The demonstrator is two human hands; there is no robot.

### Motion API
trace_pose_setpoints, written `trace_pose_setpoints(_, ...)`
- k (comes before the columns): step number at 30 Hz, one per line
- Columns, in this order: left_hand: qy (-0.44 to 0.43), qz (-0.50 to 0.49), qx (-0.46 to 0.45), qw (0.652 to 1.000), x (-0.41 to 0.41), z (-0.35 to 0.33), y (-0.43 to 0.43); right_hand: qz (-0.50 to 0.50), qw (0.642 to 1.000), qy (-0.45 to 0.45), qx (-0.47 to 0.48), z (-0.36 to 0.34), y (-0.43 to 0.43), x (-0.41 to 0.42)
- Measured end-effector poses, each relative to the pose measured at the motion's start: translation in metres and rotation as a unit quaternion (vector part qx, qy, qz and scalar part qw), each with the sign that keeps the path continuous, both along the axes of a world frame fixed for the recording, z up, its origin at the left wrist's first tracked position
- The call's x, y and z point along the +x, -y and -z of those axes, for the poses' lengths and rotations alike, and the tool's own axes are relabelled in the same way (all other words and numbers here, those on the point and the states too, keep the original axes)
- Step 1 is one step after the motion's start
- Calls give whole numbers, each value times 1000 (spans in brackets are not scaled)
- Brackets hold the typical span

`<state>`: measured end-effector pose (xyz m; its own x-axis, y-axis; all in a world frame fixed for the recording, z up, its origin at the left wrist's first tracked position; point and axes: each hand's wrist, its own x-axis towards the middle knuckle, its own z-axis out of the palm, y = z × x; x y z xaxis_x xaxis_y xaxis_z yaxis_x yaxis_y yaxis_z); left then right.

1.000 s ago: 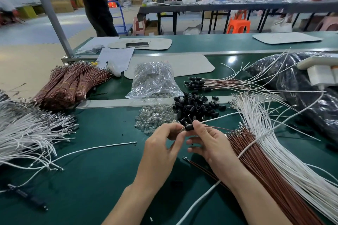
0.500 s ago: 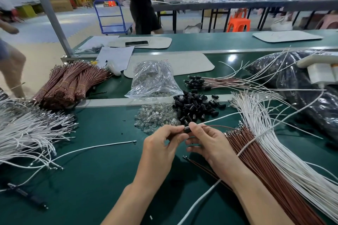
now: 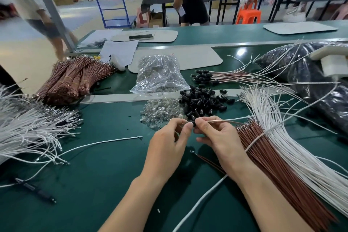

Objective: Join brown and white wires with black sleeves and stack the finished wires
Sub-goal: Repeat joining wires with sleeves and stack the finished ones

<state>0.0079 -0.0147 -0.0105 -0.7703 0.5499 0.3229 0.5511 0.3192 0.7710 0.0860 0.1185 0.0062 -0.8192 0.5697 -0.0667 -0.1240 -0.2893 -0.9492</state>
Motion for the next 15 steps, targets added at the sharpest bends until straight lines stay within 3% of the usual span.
trace_pose_setpoints(6, -58, -45, -130, 989, 5, -3, -4, -5, 1000, 1, 19, 4, 4, -1)
trace_pose_setpoints(15, -89, -73, -130, 985, 6, -3, -5, -4, 999, -14, 28, 4, 5, -1)
